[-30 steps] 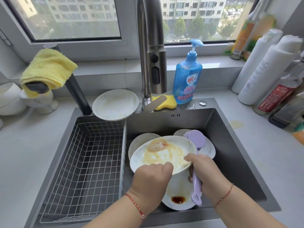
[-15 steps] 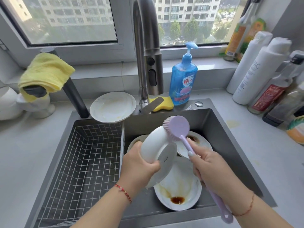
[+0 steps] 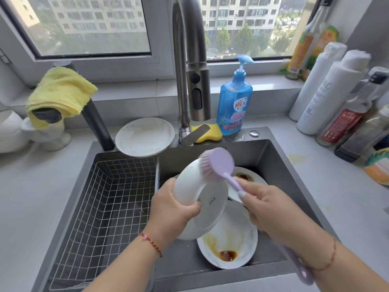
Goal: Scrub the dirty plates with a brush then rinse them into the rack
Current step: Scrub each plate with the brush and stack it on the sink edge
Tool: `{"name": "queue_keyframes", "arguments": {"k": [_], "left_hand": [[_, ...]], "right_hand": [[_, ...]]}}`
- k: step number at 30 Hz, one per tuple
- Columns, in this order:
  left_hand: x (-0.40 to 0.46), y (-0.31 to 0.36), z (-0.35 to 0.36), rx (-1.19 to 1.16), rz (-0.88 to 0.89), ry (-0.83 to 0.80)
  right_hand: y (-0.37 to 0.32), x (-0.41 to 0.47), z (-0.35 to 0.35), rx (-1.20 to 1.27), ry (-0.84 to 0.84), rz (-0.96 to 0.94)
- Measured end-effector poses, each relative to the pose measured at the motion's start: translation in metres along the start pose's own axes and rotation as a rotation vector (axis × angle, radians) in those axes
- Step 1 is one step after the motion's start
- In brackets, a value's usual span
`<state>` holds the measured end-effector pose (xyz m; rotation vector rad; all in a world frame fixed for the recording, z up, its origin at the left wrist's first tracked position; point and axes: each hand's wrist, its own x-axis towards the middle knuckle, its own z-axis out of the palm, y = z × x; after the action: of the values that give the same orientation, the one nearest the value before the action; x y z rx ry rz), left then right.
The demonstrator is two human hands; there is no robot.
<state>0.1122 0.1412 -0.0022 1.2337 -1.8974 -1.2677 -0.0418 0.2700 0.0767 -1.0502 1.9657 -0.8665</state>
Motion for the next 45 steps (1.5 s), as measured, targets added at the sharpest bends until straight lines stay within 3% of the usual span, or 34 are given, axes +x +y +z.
{"name": "queue_keyframes", "arguments": {"k": [4, 11, 18, 20, 23, 27, 31, 34, 39, 45], "left_hand": [[0.006, 0.000, 0.007, -0.114, 0.002, 0.014], [0.001, -0.005, -0.009, -0.021, -0.015, 0.000], [0.006, -0.003, 0.001, -0.098, -0.066, 0.034], [0.004, -0.006, -0.001, -0.102, -0.067, 0.022], [-0.001, -0.008, -0.009, -0.060, -0.017, 0.009], [-0.003, -0.007, -0.014, -0.156, -0.018, 0.049], [0.000, -0.006, -0.016, -0.350, -0.051, 0.099], [-0.001, -0.005, -0.014, -0.506, -0.064, 0.120], [-0.005, -0.005, -0.010, -0.746, -0.088, 0.071], [-0.009, -0.007, -0.021, -0.683, -0.126, -0.075]], "right_hand": [[-0.014, -0.022, 0.031, -0.149, -0.118, -0.080], [0.008, 0.011, -0.008, -0.122, 0.078, 0.009], [-0.012, -0.018, 0.029, -0.227, -0.107, -0.123], [-0.013, -0.011, 0.021, -0.223, -0.084, -0.099], [0.001, 0.009, 0.000, -0.095, 0.010, -0.019], [0.027, 0.023, -0.004, 0.234, 0.022, 0.243], [0.041, 0.030, 0.013, 0.490, 0.108, 0.265], [0.048, 0.035, 0.028, 0.460, 0.197, 0.277], [0.055, 0.041, 0.036, 0.477, 0.187, 0.239], [0.055, 0.050, 0.010, 0.194, 0.167, 0.129]]}}
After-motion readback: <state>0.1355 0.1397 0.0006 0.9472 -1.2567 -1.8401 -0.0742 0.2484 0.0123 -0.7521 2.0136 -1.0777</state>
